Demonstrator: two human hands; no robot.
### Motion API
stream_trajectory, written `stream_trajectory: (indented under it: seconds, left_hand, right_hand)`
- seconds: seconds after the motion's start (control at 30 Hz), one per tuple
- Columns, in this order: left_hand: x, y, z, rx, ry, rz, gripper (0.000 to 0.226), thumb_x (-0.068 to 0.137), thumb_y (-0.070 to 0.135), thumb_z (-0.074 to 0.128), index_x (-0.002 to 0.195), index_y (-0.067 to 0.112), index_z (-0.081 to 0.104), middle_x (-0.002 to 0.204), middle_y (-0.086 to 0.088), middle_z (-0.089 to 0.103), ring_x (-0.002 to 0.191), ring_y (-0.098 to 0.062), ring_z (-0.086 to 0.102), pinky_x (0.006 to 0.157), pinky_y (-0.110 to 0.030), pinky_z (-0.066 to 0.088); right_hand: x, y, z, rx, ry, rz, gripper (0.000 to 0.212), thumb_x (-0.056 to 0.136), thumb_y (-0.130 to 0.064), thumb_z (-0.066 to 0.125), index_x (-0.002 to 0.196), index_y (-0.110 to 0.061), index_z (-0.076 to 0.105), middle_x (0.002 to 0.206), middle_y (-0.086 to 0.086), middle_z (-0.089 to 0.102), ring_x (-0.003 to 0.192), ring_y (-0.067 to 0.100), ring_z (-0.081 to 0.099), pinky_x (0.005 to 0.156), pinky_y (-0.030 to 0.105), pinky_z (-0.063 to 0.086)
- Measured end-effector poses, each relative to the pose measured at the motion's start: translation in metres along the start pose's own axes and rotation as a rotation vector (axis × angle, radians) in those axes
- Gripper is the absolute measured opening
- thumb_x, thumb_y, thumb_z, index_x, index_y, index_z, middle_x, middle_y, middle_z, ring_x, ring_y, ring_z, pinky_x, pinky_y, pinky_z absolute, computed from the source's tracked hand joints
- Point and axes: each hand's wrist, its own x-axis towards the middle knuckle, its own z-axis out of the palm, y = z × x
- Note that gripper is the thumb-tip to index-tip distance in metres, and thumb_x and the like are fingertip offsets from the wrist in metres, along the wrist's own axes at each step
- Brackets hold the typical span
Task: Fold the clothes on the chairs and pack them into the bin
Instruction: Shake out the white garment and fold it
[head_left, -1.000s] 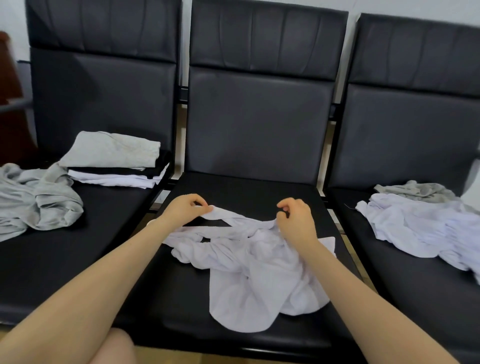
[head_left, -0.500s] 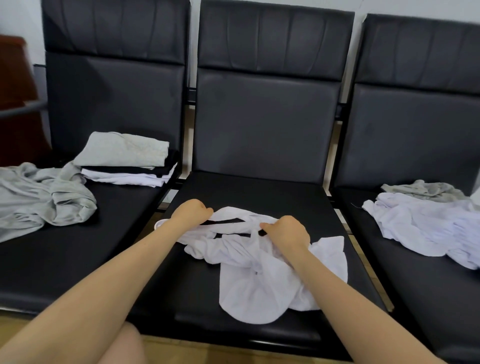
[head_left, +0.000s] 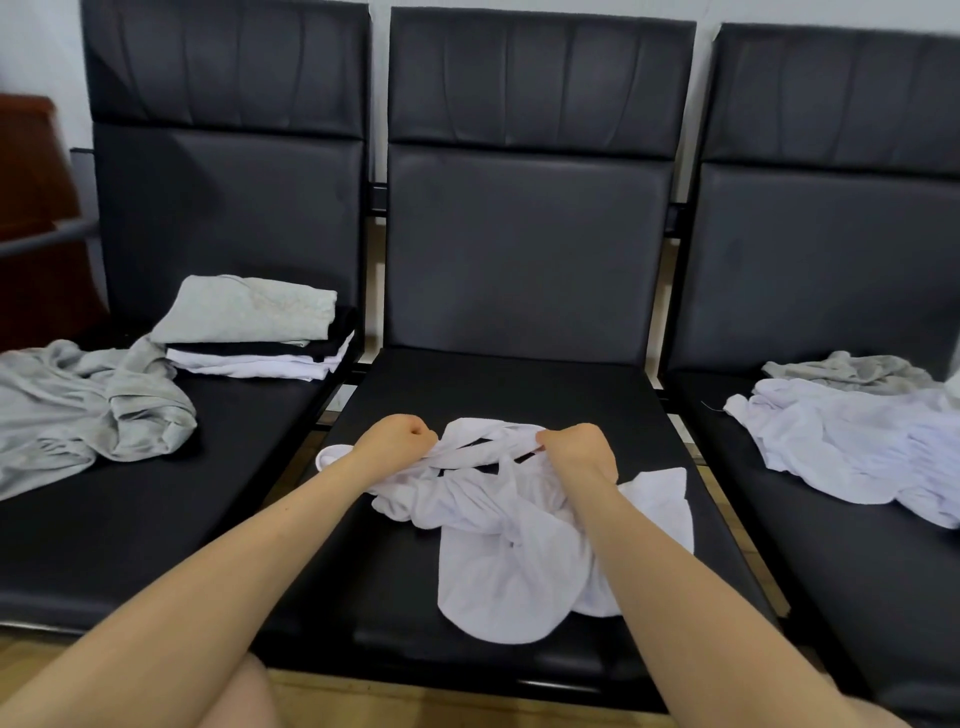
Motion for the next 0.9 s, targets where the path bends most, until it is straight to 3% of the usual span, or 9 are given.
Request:
stream_trajectory:
  seconds: [0.17, 0.3, 0.4, 0.43, 0.5, 0.6, 0.67, 0.77, 0.9]
  left_hand:
    - [0.005, 0.001, 0.0, -0.022, 0.041, -0.036, 0.023, 0.093, 0.018, 0.047, 0.071, 0.009, 0.049, 0.073, -0.008, 0.046, 0.07, -0.017, 0.039, 0.064, -0.03, 0.032]
    - [0.007, 0.008, -0.007, -0.11, 0.067, -0.096, 0.052, 0.092, 0.03, 0.058, 0.051, 0.016, 0.029, 0.053, 0.0, 0.027, 0.054, -0.015, 0.029, 0.057, -0.028, 0.026]
    - [0.007, 0.022, -0.009, -0.16, -0.007, -0.19, 0.035, 0.089, 0.036, 0.063, 0.064, 0.012, 0.056, 0.066, -0.002, 0.052, 0.064, -0.015, 0.05, 0.065, -0.026, 0.041]
    - [0.004, 0.029, -0.008, -0.147, -0.028, -0.217, 0.03, 0.09, 0.037, 0.061, 0.081, 0.009, 0.066, 0.08, -0.005, 0.061, 0.074, -0.016, 0.056, 0.073, -0.028, 0.046]
    - [-0.002, 0.042, -0.006, -0.226, -0.022, -0.286, 0.036, 0.094, 0.037, 0.055, 0.106, 0.004, 0.063, 0.099, -0.008, 0.064, 0.088, -0.021, 0.059, 0.086, -0.033, 0.048]
    - [-0.003, 0.048, -0.007, -0.79, -0.035, -0.176, 0.033, 0.094, 0.024, 0.059, 0.111, -0.005, 0.061, 0.083, -0.01, 0.061, 0.078, -0.022, 0.061, 0.077, -0.036, 0.053]
    - [-0.007, 0.051, -0.014, -0.989, -0.016, -0.129, 0.027, 0.092, 0.025, 0.061, 0.105, 0.001, 0.065, 0.087, -0.011, 0.064, 0.086, -0.024, 0.063, 0.081, -0.037, 0.054]
    - [-0.007, 0.069, -0.03, -1.214, 0.035, -0.048, 0.028, 0.094, 0.026, 0.058, 0.112, 0.006, 0.064, 0.101, -0.011, 0.069, 0.097, -0.023, 0.065, 0.081, -0.034, 0.052]
    - [-0.002, 0.102, -0.076, -1.25, 0.135, 0.145, 0.038, 0.097, 0.023, 0.051, 0.131, 0.005, 0.054, 0.116, -0.011, 0.065, 0.105, -0.02, 0.063, 0.089, -0.032, 0.051]
  right_hand:
    - [-0.008, 0.011, 0.006, 0.193, 0.039, -0.188, 0.029, 0.09, -0.03, 0.053, 0.078, -0.006, 0.062, 0.071, 0.004, 0.056, 0.068, 0.019, 0.05, 0.065, 0.032, 0.04]
    - [-0.013, 0.005, -0.018, 0.857, -0.116, -0.041, 0.014, 0.096, -0.02, 0.054, 0.092, -0.009, 0.064, 0.089, 0.008, 0.069, 0.079, 0.019, 0.067, 0.069, 0.026, 0.051]
    - [-0.012, -0.003, -0.042, 1.207, -0.246, 0.114, 0.021, 0.098, -0.021, 0.054, 0.115, -0.009, 0.059, 0.101, 0.009, 0.068, 0.092, 0.02, 0.066, 0.075, 0.029, 0.05]
    - [-0.012, -0.005, -0.048, 1.243, -0.275, 0.129, 0.026, 0.099, -0.022, 0.052, 0.121, -0.009, 0.057, 0.106, 0.009, 0.068, 0.096, 0.021, 0.065, 0.079, 0.031, 0.05]
    - [-0.013, -0.006, -0.058, 1.255, -0.334, 0.147, 0.034, 0.102, -0.022, 0.047, 0.133, -0.007, 0.051, 0.122, 0.011, 0.064, 0.109, 0.025, 0.061, 0.089, 0.035, 0.048]
    - [-0.014, -0.001, -0.069, 1.23, -0.388, 0.182, 0.038, 0.104, -0.02, 0.038, 0.139, -0.005, 0.045, 0.135, 0.013, 0.056, 0.115, 0.029, 0.057, 0.094, 0.039, 0.044]
    - [-0.017, 0.002, -0.075, 1.184, -0.439, 0.23, 0.038, 0.103, -0.018, 0.038, 0.138, -0.004, 0.045, 0.132, 0.014, 0.058, 0.115, 0.029, 0.058, 0.088, 0.038, 0.046]
    - [-0.027, -0.004, -0.092, 1.076, -0.597, 0.274, 0.032, 0.099, -0.023, 0.049, 0.124, -0.005, 0.056, 0.107, 0.012, 0.068, 0.097, 0.027, 0.064, 0.072, 0.038, 0.049]
    - [-0.036, -0.04, -0.131, 1.02, -0.669, 0.007, 0.028, 0.092, -0.012, 0.057, 0.119, -0.004, 0.06, 0.099, 0.013, 0.073, 0.09, 0.027, 0.07, 0.07, 0.037, 0.056]
